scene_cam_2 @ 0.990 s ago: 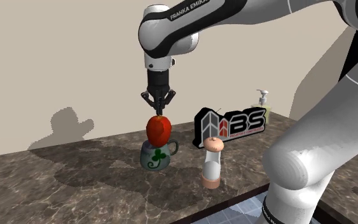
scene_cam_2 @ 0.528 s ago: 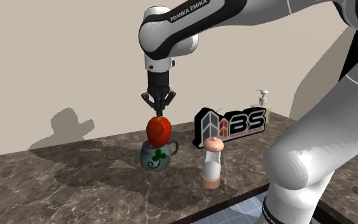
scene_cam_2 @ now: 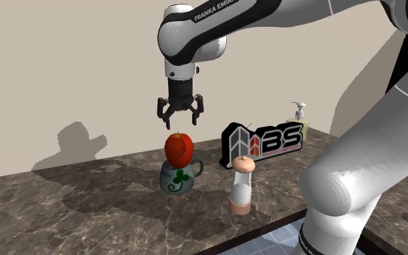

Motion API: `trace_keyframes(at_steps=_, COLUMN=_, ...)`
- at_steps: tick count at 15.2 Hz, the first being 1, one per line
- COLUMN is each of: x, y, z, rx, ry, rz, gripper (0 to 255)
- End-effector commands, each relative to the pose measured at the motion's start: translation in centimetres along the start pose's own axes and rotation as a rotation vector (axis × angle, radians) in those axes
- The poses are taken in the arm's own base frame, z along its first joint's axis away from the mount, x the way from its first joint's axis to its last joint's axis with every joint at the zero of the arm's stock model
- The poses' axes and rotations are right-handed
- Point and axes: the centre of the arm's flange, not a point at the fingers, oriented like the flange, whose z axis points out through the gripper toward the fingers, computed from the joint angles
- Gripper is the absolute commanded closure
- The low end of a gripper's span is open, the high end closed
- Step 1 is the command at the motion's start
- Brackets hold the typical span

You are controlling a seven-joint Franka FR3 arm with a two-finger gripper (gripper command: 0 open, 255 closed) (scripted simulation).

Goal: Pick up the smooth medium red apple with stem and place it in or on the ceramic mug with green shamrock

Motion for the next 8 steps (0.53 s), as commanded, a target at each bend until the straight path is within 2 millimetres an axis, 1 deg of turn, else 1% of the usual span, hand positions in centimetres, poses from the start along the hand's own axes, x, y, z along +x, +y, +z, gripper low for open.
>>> trace_keyframes(at_steps=1, x=0.0, y=0.0, z=-2.0, rx=0.0, ry=0.0, rz=0.0, gripper=0)
trace_keyframes(at_steps=3, x=0.0, y=0.0, z=-4.3, rx=0.0, ry=0.0, rz=0.0, gripper=0)
trace_keyframes(at_steps=8, x=0.0, y=0.0, z=-4.3, rx=0.0, ry=0.0, rz=0.0, gripper=0)
